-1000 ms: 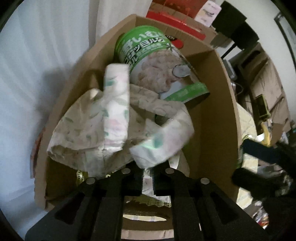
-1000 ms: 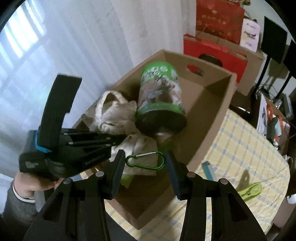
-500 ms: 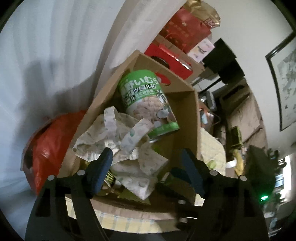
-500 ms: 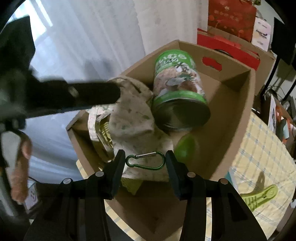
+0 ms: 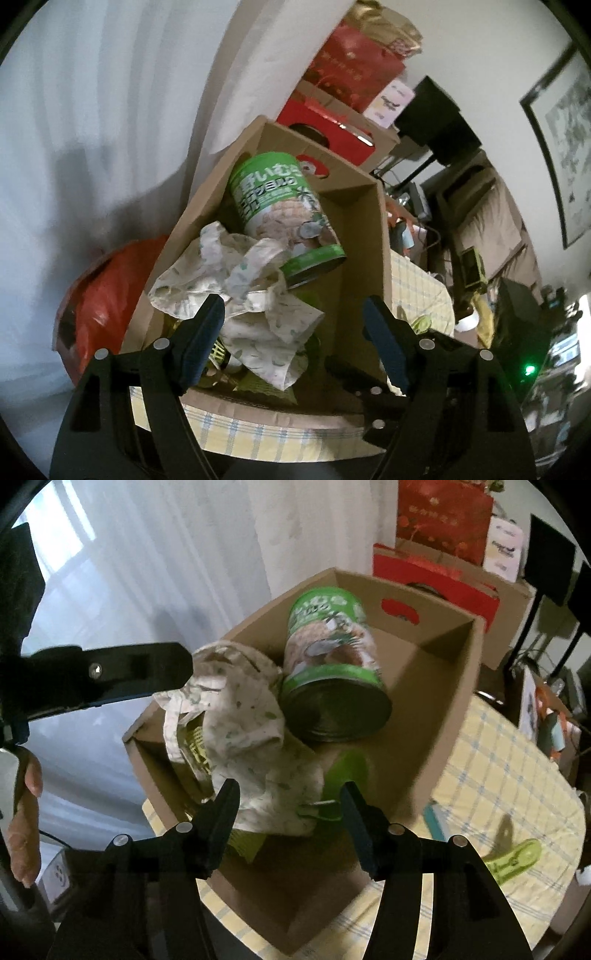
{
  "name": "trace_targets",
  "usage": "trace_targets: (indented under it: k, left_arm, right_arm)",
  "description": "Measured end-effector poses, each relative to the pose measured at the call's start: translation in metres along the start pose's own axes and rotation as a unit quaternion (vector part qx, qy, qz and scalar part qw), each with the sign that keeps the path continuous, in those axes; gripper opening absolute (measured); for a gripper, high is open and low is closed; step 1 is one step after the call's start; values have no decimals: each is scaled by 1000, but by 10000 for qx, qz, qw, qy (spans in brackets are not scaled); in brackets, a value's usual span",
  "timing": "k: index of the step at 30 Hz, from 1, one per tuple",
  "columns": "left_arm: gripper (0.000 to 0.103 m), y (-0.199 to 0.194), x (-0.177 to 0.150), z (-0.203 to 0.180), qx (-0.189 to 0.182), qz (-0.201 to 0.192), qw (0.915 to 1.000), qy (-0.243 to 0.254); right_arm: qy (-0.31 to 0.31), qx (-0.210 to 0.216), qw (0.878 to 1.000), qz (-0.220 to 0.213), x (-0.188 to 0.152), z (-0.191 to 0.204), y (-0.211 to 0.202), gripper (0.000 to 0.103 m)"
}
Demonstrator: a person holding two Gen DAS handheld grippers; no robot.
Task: Organize objects
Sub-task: 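Withdraw the open left tool from the box over the table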
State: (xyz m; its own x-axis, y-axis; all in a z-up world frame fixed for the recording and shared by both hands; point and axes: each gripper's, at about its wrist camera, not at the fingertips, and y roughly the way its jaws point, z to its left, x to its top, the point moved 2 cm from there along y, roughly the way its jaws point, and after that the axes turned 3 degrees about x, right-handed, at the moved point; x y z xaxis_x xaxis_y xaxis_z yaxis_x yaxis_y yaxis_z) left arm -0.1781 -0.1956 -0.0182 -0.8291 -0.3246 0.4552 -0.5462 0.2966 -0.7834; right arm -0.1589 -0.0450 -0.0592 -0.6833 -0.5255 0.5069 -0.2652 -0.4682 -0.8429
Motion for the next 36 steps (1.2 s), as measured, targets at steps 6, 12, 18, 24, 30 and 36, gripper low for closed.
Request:
trace_targets:
  k: [6, 12, 18, 24, 30, 36]
  left_arm:
    - [89, -11, -3, -17, 64, -195, 9995, 234]
    - [93, -13, -7, -28, 135, -248, 9987, 423]
    - [93, -12, -15, -36, 117, -198, 9983, 541]
    - [102, -12, -26, -53, 184, -216, 9956, 888]
    - [102, -12, -38, -74, 353, -237, 9909, 1277]
    - [103, -9, -50, -94, 329, -197, 9881, 1490]
  right_arm:
    - [85, -186, 9996, -184, -8, -11, -26, 65]
    - [300, -476, 9978, -346, -14, -31, -46, 72]
    - [456, -764, 9948, -502, -22, -49, -66, 78]
    - [725, -997, 9901, -674, -32, -68, -86, 89]
    - [992, -1031, 9862, -830, -43, -86, -104, 101]
    - [1132, -1158, 9830, -869, -57, -100, -119, 102]
